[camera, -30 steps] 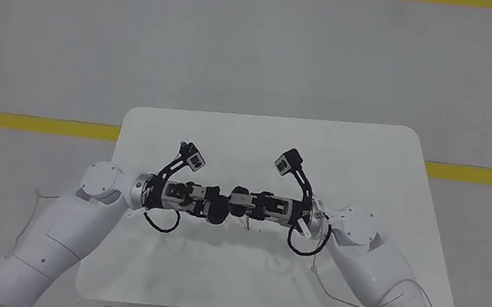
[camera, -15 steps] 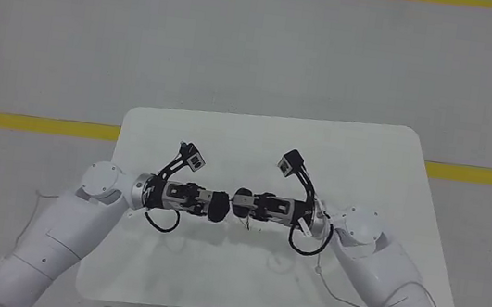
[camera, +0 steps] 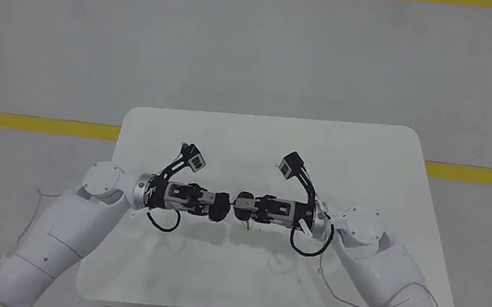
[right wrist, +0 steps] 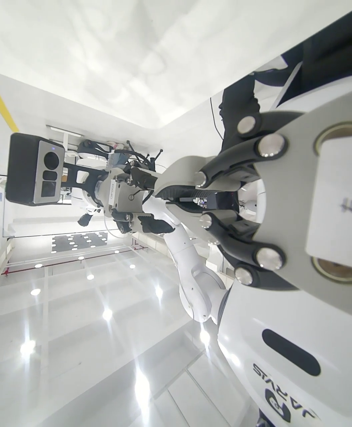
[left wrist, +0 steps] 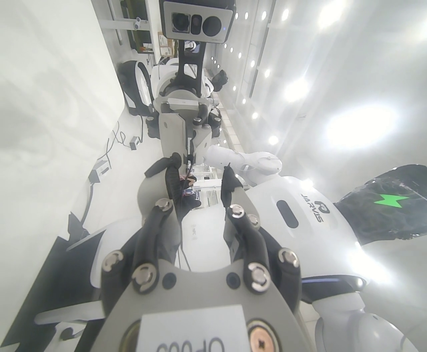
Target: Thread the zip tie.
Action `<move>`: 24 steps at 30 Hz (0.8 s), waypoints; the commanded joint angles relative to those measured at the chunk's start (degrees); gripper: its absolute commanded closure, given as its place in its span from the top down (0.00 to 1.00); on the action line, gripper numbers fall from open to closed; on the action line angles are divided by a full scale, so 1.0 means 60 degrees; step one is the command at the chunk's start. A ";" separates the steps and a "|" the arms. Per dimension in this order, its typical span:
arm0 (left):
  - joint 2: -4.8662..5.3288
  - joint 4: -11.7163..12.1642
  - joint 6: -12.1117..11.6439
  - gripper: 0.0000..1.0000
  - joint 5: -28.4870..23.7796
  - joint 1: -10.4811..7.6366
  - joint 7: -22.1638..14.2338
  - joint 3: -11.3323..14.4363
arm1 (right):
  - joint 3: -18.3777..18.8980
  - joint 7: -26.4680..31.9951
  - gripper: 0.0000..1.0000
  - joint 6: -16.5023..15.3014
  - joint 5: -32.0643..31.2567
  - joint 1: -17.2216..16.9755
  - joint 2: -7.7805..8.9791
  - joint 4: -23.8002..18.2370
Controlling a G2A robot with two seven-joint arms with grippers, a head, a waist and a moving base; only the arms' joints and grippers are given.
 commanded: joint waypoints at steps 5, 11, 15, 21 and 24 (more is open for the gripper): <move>-0.0008 0.0009 0.0014 0.16 0.0002 -0.0027 0.0000 0.0041 | -0.0093 0.0011 0.00 -0.0002 0.0021 0.0030 -0.0016 0.0053; -0.0013 0.0044 0.0048 0.13 0.0030 -0.0062 0.0011 0.0077 | -0.0119 0.0002 0.00 -0.0017 0.0039 0.0057 -0.0021 0.0092; -0.0021 0.0073 0.0080 0.10 0.0053 -0.0105 0.0028 0.0116 | -0.0112 0.0021 0.00 -0.0023 0.0052 0.0070 -0.0018 0.0077; -0.0039 0.0138 0.0100 0.00 0.0081 -0.0164 0.0048 0.0190 | -0.0120 0.0059 0.00 -0.0046 0.0102 0.0081 -0.0018 0.0094; -0.0046 0.0174 0.0119 0.00 0.0097 -0.0201 0.0052 0.0221 | -0.0127 0.0068 0.00 -0.0053 0.0118 0.0093 -0.0019 0.0106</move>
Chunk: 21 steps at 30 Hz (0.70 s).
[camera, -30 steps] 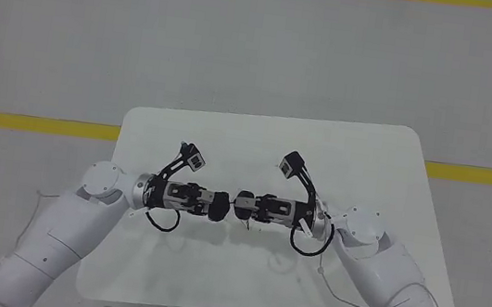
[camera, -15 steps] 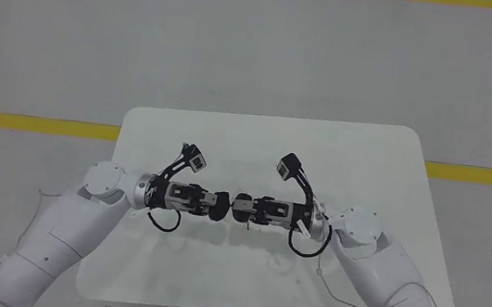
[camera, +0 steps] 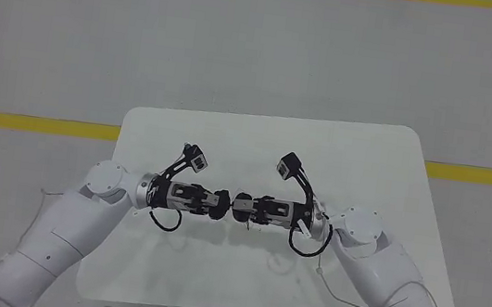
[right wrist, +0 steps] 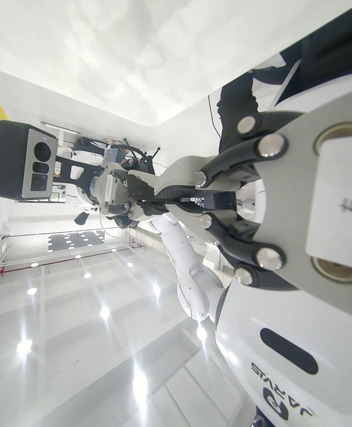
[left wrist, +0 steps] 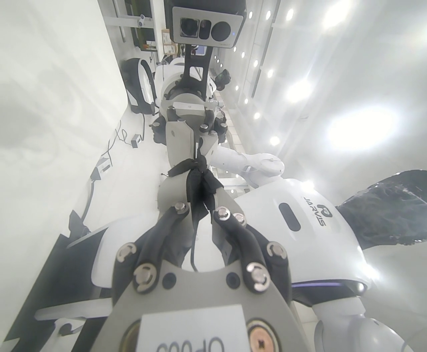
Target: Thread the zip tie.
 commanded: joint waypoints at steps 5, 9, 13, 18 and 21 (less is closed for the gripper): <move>-0.0005 0.0088 -0.0026 0.00 0.0026 -0.0053 0.0018 0.0013 | -0.0020 0.0041 1.00 -0.0071 -0.0014 0.0037 -0.0003 0.0033; 0.0033 0.0131 -0.0112 0.00 0.0010 -0.0011 -0.0020 -0.0126 | 0.0049 -0.0021 1.00 -0.0186 0.0041 0.0022 0.0003 0.0096; 0.0069 0.0156 -0.0124 0.00 0.0014 0.0051 -0.0046 -0.0238 | 0.0157 0.0020 1.00 -0.0287 0.0095 -0.0020 0.0026 0.0152; 0.0053 0.0119 -0.0138 0.00 -0.0001 0.0051 -0.0028 -0.0164 | 0.0206 0.0020 1.00 -0.0607 0.0177 -0.0049 0.0025 0.0181; 0.0044 0.0095 -0.0215 0.00 -0.0023 0.0042 -0.0008 -0.0157 | 0.0206 0.0020 1.00 -0.0607 0.0177 -0.0049 0.0025 0.0181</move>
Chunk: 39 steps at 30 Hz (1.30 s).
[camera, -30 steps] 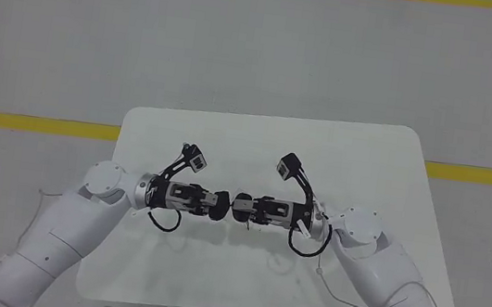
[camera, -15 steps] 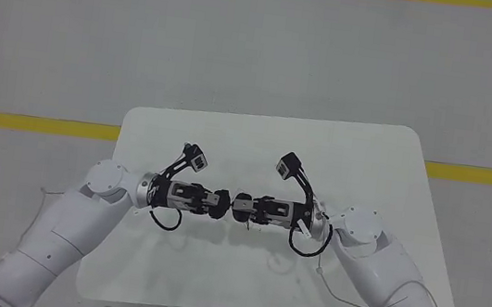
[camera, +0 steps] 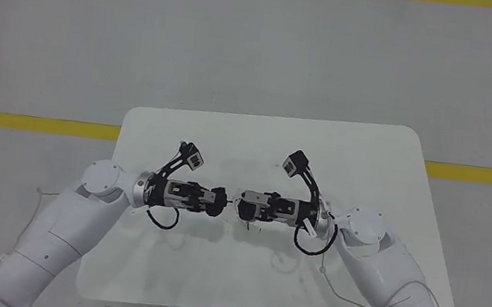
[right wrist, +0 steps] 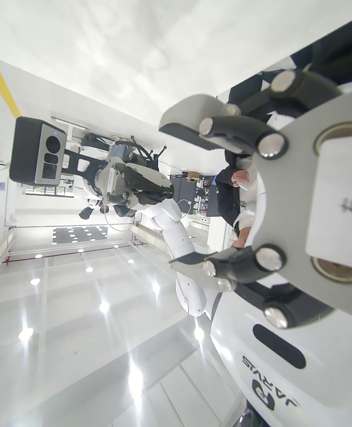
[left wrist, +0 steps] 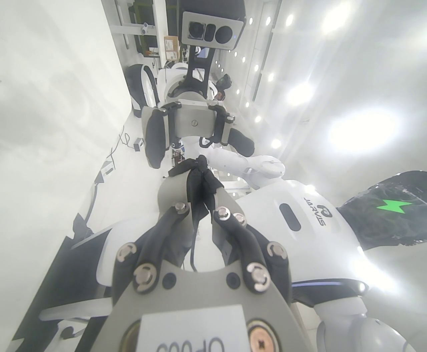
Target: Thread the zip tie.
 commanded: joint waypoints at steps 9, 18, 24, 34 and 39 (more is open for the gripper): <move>0.0005 -0.0038 0.0019 0.00 -0.0003 0.0100 0.0185 -0.0009 | -0.0032 -0.0277 1.00 0.0189 0.0125 -0.0085 -0.0018 -0.0064; 0.0111 0.0054 -0.0024 0.00 -0.0215 0.0313 -0.0206 -0.0351 | 0.0080 0.0004 0.49 0.0116 0.0645 -0.0171 -0.0009 0.0032; 0.0108 -0.0041 -0.0009 0.00 -0.0222 0.0338 -0.0265 -0.0304 | -0.0074 0.0084 0.29 0.0113 0.0705 -0.0116 -0.0046 0.0109; 0.0105 -0.0038 -0.0017 0.00 -0.0232 0.0332 -0.0276 -0.0294 | -0.0290 0.0165 0.17 0.0085 0.0810 0.0015 -0.0112 0.0268; 0.0105 -0.0038 -0.0017 0.00 -0.0232 0.0332 -0.0276 -0.0294 | -0.0442 0.0148 0.18 0.0099 0.0846 0.0121 -0.0163 0.0400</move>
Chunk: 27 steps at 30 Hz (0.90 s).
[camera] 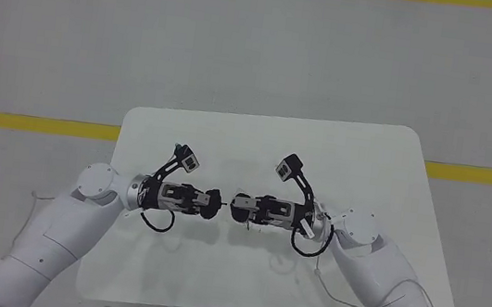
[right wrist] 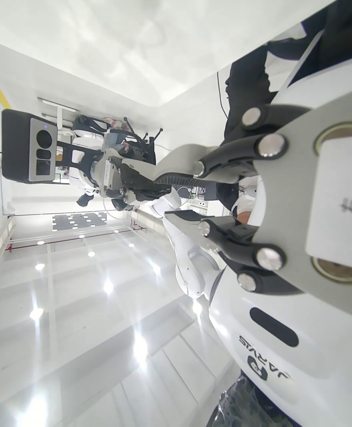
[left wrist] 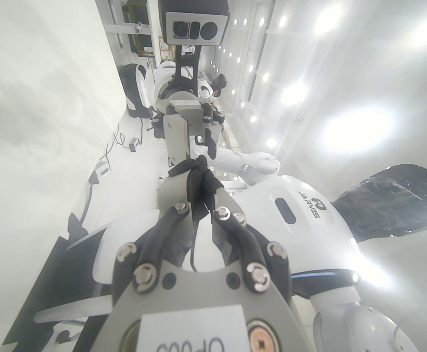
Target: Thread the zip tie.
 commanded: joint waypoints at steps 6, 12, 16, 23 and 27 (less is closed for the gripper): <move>0.0000 0.0000 0.0000 0.00 0.0000 0.0000 0.0000 0.0000 | -0.0159 -0.0067 0.13 0.0029 0.0005 0.0145 -0.0062 0.0124; 0.0000 0.0000 0.0000 0.00 0.0000 0.0000 0.0000 0.0000 | -0.0266 -0.0109 0.13 0.0088 -0.0065 0.0225 -0.0099 0.0181; 0.0000 0.0000 0.0000 0.00 0.0000 0.0000 0.0000 0.0000 | -0.0293 -0.0163 0.14 0.0142 -0.0076 0.0243 -0.0116 0.0198; 0.0000 0.0000 0.0000 0.00 0.0000 0.0000 0.0000 0.0000 | -0.0314 -0.0155 0.12 0.0165 -0.0108 0.0267 -0.0132 0.0189; 0.0000 0.0000 0.0000 0.00 0.0000 0.0000 0.0000 0.0000 | -0.0348 -0.0139 0.11 0.0198 -0.0126 0.0281 -0.0145 0.0184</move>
